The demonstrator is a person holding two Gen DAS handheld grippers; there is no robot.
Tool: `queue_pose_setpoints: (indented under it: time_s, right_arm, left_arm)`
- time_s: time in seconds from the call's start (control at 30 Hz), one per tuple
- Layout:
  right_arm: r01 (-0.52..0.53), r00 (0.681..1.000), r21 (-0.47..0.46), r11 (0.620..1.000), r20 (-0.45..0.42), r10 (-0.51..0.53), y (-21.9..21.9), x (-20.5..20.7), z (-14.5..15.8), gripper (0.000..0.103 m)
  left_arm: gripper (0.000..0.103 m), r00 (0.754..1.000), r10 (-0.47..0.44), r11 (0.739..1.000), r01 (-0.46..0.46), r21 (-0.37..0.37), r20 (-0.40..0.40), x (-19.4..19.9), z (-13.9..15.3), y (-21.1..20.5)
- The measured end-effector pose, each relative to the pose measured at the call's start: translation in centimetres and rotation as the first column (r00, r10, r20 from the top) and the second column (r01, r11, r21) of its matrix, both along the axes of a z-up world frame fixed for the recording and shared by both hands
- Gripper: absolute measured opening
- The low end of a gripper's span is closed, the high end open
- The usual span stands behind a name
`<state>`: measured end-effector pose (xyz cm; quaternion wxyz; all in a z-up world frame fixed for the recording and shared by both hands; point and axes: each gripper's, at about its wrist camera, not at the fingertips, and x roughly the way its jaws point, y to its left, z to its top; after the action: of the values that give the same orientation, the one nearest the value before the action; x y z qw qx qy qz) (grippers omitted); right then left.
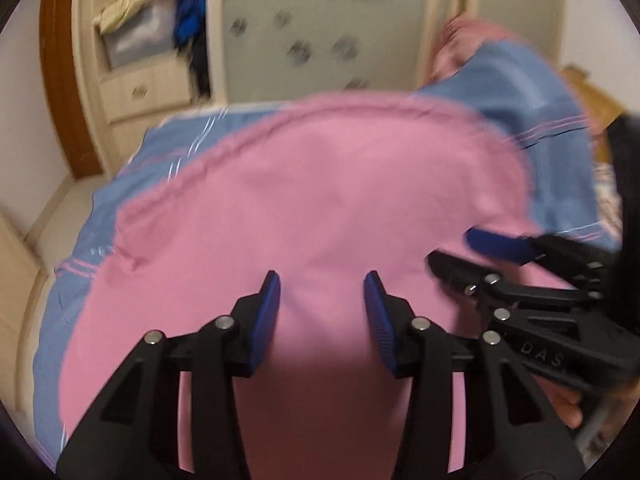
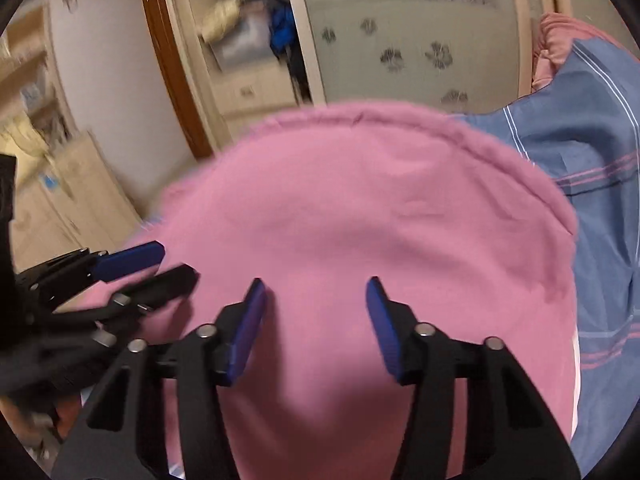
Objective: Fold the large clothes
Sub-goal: 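Fold the pink hem over the hood toward the collar with both grippers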
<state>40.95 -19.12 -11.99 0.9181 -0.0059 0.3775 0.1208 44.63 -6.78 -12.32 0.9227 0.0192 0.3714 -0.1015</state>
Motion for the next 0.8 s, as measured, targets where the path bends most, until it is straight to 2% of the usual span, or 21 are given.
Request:
queue_pose_setpoints:
  time_s: [0.1,0.17,0.27,0.3,0.33,0.37,0.47,0.67,0.8]
  right_arm:
    - [0.073,0.997,-0.132,0.989,-0.009,-0.075,-0.6,3.3,-2.2,0.043]
    - [0.13,0.991,-0.184,0.974,-0.02,-0.136,-2.2,5.2,-3.5,0.044]
    - [0.22,0.971,-0.15,0.964,-0.06,-0.231,-6.4,6.9,-5.4,0.048]
    - [0.241,0.966,-0.145,0.96,-0.063,-0.252,-7.4,6.9,-5.9,0.048]
    - [0.254,0.962,-0.131,0.958,-0.072,-0.265,-8.3,7.0,-6.4,0.048]
    - [0.261,0.959,-0.118,0.958,-0.08,-0.272,-8.8,7.0,-6.8,0.048]
    - [0.29,0.95,-0.097,0.952,-0.09,-0.299,-9.7,6.6,-7.6,0.048]
    - [0.313,0.945,-0.161,0.936,-0.05,-0.324,-7.9,6.4,-8.7,0.048]
    - [0.314,0.945,-0.11,0.943,-0.061,-0.322,-8.6,6.7,-9.2,0.049]
  left_arm:
    - [0.046,0.996,0.062,0.996,-0.058,0.066,-0.061,3.7,-2.2,0.1]
    - [0.051,0.99,0.104,0.991,-0.095,0.096,-0.095,5.8,-3.1,1.0]
    - [0.057,0.979,0.16,0.985,-0.149,0.088,-0.13,7.8,-4.2,3.1]
    - [0.057,0.974,0.194,0.975,-0.178,0.132,-0.116,8.1,-4.4,3.5]
    - [0.057,0.967,0.24,0.954,-0.219,0.205,-0.086,8.4,-5.1,3.8]
    - [0.057,0.963,0.255,0.949,-0.233,0.211,-0.084,8.5,-5.7,4.1]
    - [0.057,0.958,0.257,0.963,-0.243,0.117,-0.129,9.0,-6.6,5.8]
    - [0.057,0.955,0.273,0.959,-0.261,0.114,-0.116,9.1,-7.4,6.4]
    - [0.057,0.955,0.277,0.959,-0.269,0.087,-0.103,9.0,-8.2,6.4]
